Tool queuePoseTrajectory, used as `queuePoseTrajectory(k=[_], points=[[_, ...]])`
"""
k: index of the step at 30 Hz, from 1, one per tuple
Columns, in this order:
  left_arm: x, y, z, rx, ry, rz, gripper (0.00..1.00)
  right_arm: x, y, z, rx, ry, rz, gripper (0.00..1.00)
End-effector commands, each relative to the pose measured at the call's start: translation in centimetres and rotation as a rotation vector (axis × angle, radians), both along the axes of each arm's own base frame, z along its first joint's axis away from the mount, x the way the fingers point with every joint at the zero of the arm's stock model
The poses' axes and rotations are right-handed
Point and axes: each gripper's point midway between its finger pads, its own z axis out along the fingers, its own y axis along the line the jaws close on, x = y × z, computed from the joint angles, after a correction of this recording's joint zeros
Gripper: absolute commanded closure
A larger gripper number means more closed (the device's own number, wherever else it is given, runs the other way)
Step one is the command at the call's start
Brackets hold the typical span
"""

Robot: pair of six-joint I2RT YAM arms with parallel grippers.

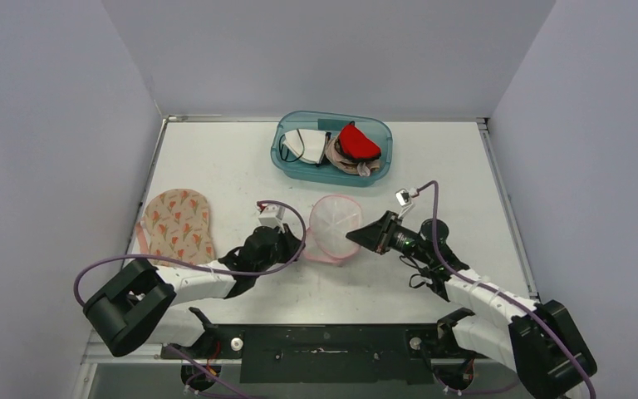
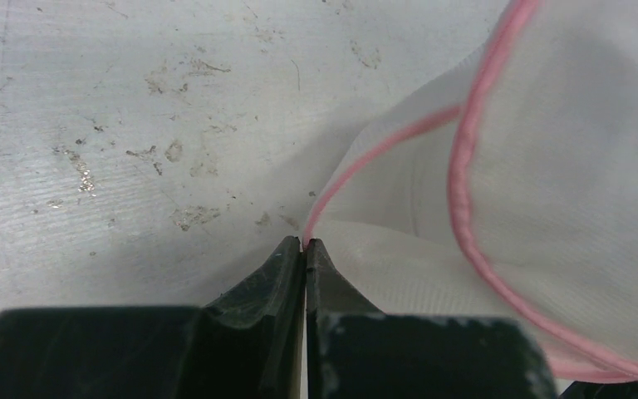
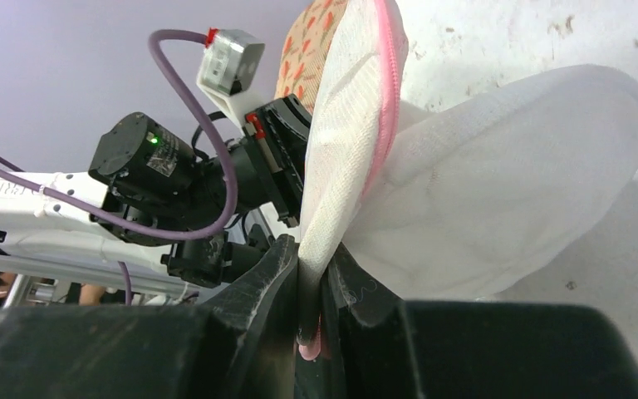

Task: Unzip the laundry bag and remove the bra
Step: Move the laundry bag to the center of the board.

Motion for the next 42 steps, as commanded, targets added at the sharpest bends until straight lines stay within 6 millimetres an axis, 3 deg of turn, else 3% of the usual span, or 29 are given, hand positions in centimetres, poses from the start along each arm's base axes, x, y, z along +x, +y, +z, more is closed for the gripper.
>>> queuePoseTrajectory(k=[1,10,13,17,19,23,26,31,38,40,42], points=[[0.5,-2.1,1.6,-0.126,-0.035,-0.028,1.0,0.0,0.4,0.7,0.117,-0.004,0.018,0.95],[0.4,-3.3,1.0,-0.197,-0.008,-0.041,1.0,0.4,0.9,-3.3,0.091,0.108,0.038,0.95],[0.5,-3.0,0.6,-0.182,-0.001,-0.027,1.0,0.6,0.9,-5.4,0.045,0.153,0.034,0.95],[0.5,-2.0,-0.1,-0.132,0.025,0.009,0.98,0.7,1.0,-6.4,0.042,0.177,0.037,0.95],[0.4,-1.4,-0.1,-0.108,0.033,0.025,0.89,0.7,1.0,-6.6,0.036,0.175,0.038,0.95],[0.0,-0.2,0.5,-0.073,0.037,0.042,0.51,0.9,1.0,-6.9,-0.004,0.169,0.039,0.95],[0.3,0.2,1.5,-0.075,0.022,0.05,0.38,1.0,0.8,-7.3,-0.049,0.162,0.033,0.95],[0.8,-0.3,3.0,-0.119,0.014,0.03,0.37,1.0,0.6,-7.7,-0.072,0.164,0.031,0.95],[0.2,-3.7,5.2,-0.246,0.049,-0.101,0.41,0.8,0.4,-8.0,-0.081,0.164,0.022,0.94],[0.4,-3.5,5.0,-0.236,0.051,-0.085,0.41,1.0,0.3,-8.1,-0.095,0.161,0.015,0.85],[0.7,-2.8,4.2,-0.201,0.055,-0.052,0.41,1.0,0.1,-8.3,-0.115,0.164,0.005,0.69]])
